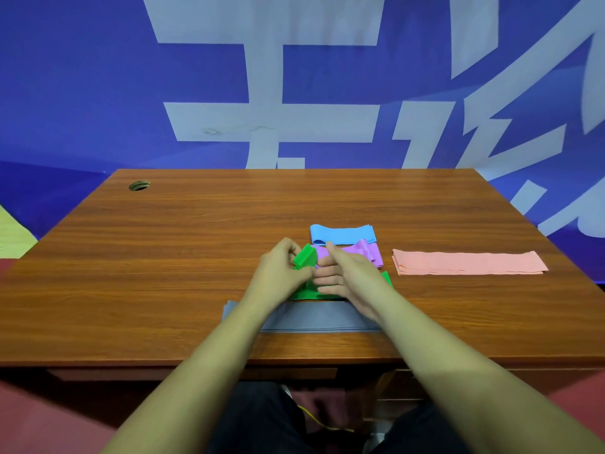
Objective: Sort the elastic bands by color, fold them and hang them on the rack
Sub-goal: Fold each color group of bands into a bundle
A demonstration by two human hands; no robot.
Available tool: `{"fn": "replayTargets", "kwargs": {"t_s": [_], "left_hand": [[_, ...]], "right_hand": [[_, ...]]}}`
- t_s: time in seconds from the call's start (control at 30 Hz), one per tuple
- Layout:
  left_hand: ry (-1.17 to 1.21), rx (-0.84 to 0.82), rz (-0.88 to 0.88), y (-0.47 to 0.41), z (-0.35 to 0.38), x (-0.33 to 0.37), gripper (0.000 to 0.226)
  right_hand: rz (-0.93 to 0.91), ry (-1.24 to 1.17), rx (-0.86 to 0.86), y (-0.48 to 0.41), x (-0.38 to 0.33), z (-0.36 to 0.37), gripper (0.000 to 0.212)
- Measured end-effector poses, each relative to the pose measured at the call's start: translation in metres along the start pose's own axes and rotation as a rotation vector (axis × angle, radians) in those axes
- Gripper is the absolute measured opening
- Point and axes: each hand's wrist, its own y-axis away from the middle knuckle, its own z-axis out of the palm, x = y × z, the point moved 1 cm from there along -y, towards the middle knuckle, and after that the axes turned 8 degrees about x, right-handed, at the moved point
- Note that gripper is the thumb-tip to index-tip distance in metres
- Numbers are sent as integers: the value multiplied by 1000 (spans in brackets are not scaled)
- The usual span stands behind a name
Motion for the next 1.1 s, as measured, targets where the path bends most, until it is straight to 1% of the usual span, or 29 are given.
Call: {"fn": "replayTargets", "kwargs": {"t_s": [0.03,0.07,0.1,0.17,0.27,0.4,0.47,0.53,0.57,0.63,0.67,0.77,0.83,0.9,1.1], "left_hand": [[32,-38,-5,1,6,2,27],[75,-87,-26,1,10,4,31],[116,-134,-54,2,13,4,34],[176,-215,-83,2,13,3,33],[252,-304,-63,3,8,-1,30],[314,-284,-24,1,5,-8,29],[248,-234,78,-3,5,-13,32],[10,-172,252,-8,3,-21,41],[-106,-165,311,-10,2,-25,47],[-236,-213,340,-12,2,-33,56],[-269,-237,340,-13,3,-37,59],[-311,-301,329,-14,8,-46,60],[-292,-332,332,-14,9,-47,58],[-288,-336,349,-15,11,-48,55],[-272,-315,353,-13,12,-49,47]], "right_hand": [[90,-115,-34,0,-1,-1,47],[144,-181,-56,-1,-1,-3,51],[170,-225,-65,-1,-1,-5,51],[168,-290,-65,-4,4,-10,42],[157,-315,-62,-7,11,-15,27],[163,-249,23,-12,15,-15,30],[143,-200,71,-13,12,-17,27],[127,-166,95,-12,7,-22,22],[124,-160,100,-12,6,-25,18],[124,-160,127,-12,4,-34,10],[128,-156,146,-13,4,-39,11],[142,-89,184,-13,8,-51,11],[148,-61,190,-13,12,-56,18],[145,-28,212,-13,14,-57,15],[47,303,345,-17,15,-66,7]]}}
